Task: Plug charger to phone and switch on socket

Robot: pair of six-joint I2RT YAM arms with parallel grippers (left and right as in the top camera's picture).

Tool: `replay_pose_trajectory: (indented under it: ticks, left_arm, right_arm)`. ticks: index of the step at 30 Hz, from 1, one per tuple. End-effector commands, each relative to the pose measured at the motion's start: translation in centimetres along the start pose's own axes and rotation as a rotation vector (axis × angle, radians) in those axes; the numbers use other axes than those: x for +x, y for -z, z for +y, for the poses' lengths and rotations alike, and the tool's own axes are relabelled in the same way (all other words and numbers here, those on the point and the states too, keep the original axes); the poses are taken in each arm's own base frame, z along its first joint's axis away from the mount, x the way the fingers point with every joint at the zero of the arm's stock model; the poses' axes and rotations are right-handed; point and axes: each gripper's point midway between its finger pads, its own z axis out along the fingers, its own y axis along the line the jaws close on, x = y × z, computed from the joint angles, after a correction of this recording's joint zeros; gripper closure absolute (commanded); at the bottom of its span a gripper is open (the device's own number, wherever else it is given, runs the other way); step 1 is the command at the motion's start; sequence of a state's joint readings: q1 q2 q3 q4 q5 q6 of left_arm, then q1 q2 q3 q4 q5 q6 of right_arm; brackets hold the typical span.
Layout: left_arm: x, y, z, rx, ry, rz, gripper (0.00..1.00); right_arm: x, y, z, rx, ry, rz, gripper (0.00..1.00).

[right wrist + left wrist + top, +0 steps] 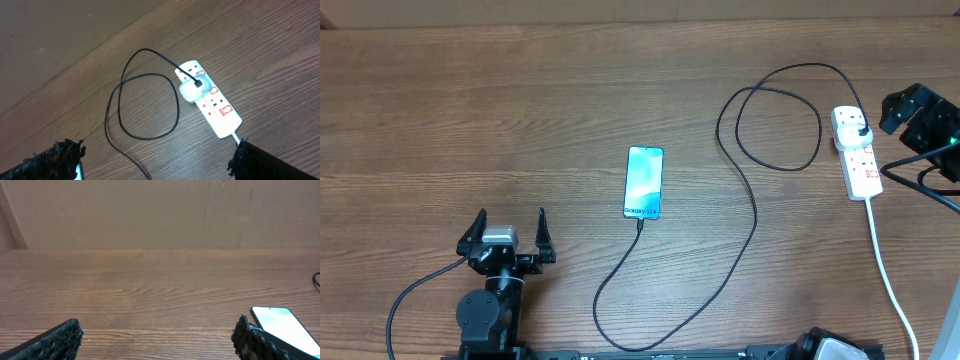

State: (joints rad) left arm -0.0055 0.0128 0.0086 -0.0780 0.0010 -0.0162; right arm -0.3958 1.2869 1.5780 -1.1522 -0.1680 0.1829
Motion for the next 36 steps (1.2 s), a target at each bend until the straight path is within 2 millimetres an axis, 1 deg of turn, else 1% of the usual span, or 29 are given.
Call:
replay_pose_trajectory:
  ticks: [1, 29, 32, 36]
  left_arm:
    - [-0.02, 0.03, -0.13, 0.01, -0.001, -0.005, 0.0]
    - [-0.02, 0.03, -0.13, 0.01, -0.001, -0.005, 0.0]
    - [-0.02, 0.03, -0.13, 0.01, -0.001, -0.005, 0.0]
    - [-0.03, 0.03, -0.13, 0.01, -0.001, -0.006, 0.0]
  right_arm:
    - [-0.12, -0.02, -0.04, 0.005, 0.002, -0.006, 0.0]
    - [-0.1, -0.05, -0.05, 0.005, 0.002, -0.005, 0.0]
    - [-0.59, -0.05, 0.02, 0.003, 0.006, -0.025, 0.0]
    - [-0.54, 0.02, 0.12, -0.001, 0.006, -0.024, 0.0]
